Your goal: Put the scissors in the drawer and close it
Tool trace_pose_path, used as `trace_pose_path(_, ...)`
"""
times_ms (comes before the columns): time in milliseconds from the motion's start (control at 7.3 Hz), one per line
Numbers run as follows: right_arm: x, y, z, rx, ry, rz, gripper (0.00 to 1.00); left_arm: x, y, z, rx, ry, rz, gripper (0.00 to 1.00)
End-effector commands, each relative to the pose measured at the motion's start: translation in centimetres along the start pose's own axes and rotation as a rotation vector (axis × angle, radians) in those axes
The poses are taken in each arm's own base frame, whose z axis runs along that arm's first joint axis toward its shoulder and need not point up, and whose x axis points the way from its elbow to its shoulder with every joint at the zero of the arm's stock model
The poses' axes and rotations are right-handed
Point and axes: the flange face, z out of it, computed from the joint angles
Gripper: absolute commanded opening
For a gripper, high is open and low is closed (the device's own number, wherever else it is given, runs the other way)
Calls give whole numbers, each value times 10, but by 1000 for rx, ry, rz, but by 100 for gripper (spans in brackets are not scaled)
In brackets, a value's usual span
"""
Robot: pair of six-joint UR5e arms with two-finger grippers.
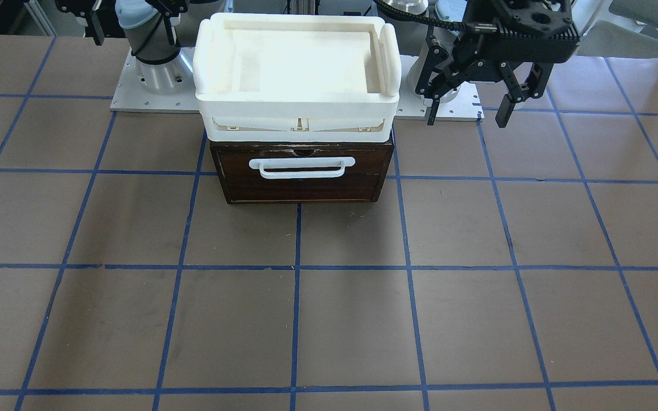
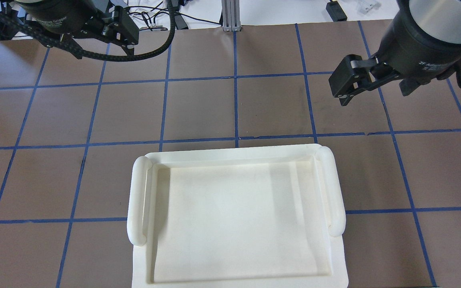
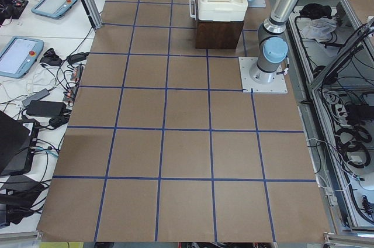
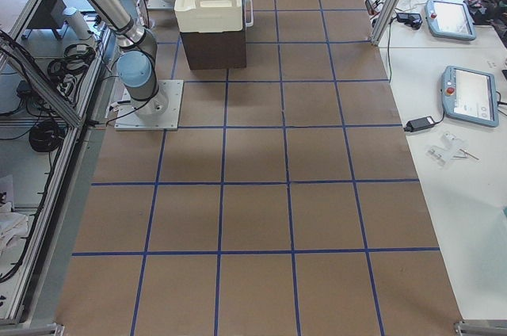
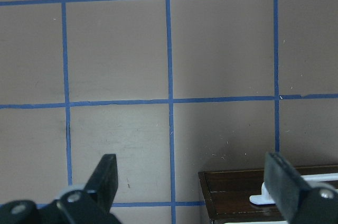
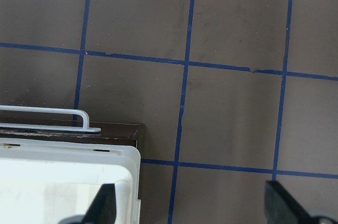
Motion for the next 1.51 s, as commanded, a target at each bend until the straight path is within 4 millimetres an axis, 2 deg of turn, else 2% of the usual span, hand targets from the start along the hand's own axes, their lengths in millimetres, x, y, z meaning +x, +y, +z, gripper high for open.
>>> trace_pose_path(0,0,-1,1,-1,1,-1,100,10,4,-1,-15,60,21,100)
trace_pose_path(548,1,-2,1,2,3,1,100,8,8,14,-79,40,60,100)
trace_pose_path(1370,5,-6,6,-7,16,-3,100,8,5,16,-77,48,58,100)
